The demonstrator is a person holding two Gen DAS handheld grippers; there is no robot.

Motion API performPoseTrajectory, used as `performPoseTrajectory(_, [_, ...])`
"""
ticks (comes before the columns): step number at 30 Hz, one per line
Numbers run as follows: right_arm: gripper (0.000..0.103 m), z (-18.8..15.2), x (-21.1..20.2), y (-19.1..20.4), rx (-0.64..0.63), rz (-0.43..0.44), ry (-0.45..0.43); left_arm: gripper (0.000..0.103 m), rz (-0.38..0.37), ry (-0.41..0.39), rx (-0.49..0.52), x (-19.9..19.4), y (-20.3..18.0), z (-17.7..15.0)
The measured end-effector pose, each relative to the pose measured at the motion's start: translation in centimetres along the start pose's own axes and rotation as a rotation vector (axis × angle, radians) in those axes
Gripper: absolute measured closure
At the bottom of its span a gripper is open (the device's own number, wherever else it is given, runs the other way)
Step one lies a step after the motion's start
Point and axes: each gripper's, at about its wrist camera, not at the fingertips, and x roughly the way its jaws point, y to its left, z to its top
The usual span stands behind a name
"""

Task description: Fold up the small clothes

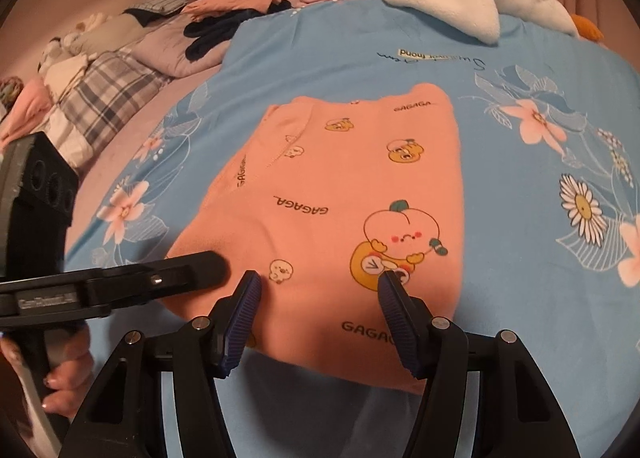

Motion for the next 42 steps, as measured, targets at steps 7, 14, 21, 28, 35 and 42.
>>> performPoseTrajectory(7, [0.04,-0.2,-1.3,-0.2,0.028,-0.009,-0.019,0.095,0.059,-0.096,0.038,-2.5,-1.7,-0.1])
performPoseTrajectory(14, [0.04,-0.3,-0.9,-1.1,0.061,-0.034,-0.002,0.089,0.206,-0.016,0.077,0.2,-0.3,-0.6])
performPoseTrajectory(21, [0.04,-0.4,-0.6,-1.5,0.068,-0.055,0.0,0.066,0.271,-0.051,0.189,-0.2,-2.0,-0.7])
performPoseTrajectory(28, [0.029,0.7,-1.8,-3.7,0.118,-0.071,-0.06,0.028,0.267,-0.177,0.19,-2.0,-1.9,1.4])
performPoseTrajectory(35, [0.028,2.9,0.7,-7.2,0.197,-0.025,-0.011,0.027,0.164,-0.076,0.061,2.1,0.2,4.7])
performPoseTrajectory(42, [0.028,3.8,2.9,-7.7,0.234,0.098,0.017,0.03,0.129,-0.05,0.031,4.5,0.3,6.3])
